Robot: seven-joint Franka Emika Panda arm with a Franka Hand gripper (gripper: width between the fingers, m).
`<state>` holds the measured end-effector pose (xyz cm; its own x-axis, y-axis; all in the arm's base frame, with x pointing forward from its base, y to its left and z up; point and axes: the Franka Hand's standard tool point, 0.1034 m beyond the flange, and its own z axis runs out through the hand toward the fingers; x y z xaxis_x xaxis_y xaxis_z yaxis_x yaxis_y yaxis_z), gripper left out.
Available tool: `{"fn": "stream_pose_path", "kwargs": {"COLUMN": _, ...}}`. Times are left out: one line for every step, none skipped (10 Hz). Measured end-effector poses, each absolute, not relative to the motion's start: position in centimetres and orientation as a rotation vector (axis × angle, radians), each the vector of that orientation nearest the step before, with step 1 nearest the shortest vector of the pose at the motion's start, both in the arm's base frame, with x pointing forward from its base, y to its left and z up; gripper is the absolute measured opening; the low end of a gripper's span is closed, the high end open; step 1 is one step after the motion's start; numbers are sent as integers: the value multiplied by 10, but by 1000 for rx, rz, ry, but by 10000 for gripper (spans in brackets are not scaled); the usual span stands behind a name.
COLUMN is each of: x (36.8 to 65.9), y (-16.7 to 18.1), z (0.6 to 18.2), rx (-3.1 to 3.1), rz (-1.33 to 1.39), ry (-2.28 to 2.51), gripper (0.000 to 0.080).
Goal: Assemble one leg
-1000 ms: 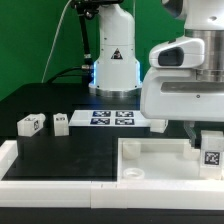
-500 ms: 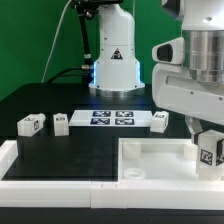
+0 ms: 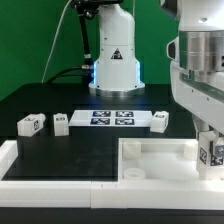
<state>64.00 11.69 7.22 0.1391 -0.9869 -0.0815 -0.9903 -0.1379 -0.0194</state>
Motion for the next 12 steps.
{"fn": "stream_pose_path", "kwargs": {"x": 640, "y": 117, "z": 72, "rx": -2322, "rz": 75, "ry": 2012, "gripper": 297}}
{"fn": "stream_pose_path", "kwargs": {"x": 640, "y": 117, "z": 72, "rx": -2327, "rz": 75, "ry": 2007, "gripper": 523}}
{"fn": "stream_pose_path", "kwargs": {"x": 640, "y": 117, "z": 72, "rx": -2354, "rz": 72, "ry": 1972, "gripper": 523}}
{"fn": "stream_pose_path", "kwargs": {"x": 640, "y": 118, "z": 72, "rx": -2380, "rz": 69, "ry": 1939, "gripper": 622}}
{"fn": "stream_pose_path", "kwargs": {"x": 640, "y": 119, "z": 72, "rx": -2505, "rz": 61, "ry": 1772, "gripper": 622}}
{"fn": "stream_pose_path", "kwargs": {"x": 640, "y": 120, "z": 73, "rx": -2604, "rz": 55, "ry": 1621, "gripper": 644}}
{"fn": "stream_pose_path", "kwargs": {"x": 640, "y": 121, "z": 73, "rx": -2704, "rz": 50, "ry": 1448, "gripper": 648}}
{"fn": "stream_pose_path", "kwargs": {"x": 640, "y": 121, "z": 73, "rx": -2795, "rz": 44, "ry": 1269, "gripper": 648}}
{"fn": "stream_pose_path", "kwargs": {"x": 640, "y": 120, "z": 73, "rx": -2852, "rz": 39, "ry": 1135, "gripper": 649}}
{"fn": "stream_pose_path", "kwargs": {"x": 640, "y": 119, "z": 71, "rx": -2924, "rz": 33, "ry": 935, "gripper": 649}}
{"fn": "stream_pose_path", "kwargs": {"x": 639, "y": 120, "z": 71, "rx": -2969, "rz": 27, "ry": 796, "gripper": 649}}
{"fn": "stream_pose_path", "kwargs": {"x": 639, "y": 121, "z": 71, "rx": -3029, "rz": 16, "ry": 584, "gripper": 649}}
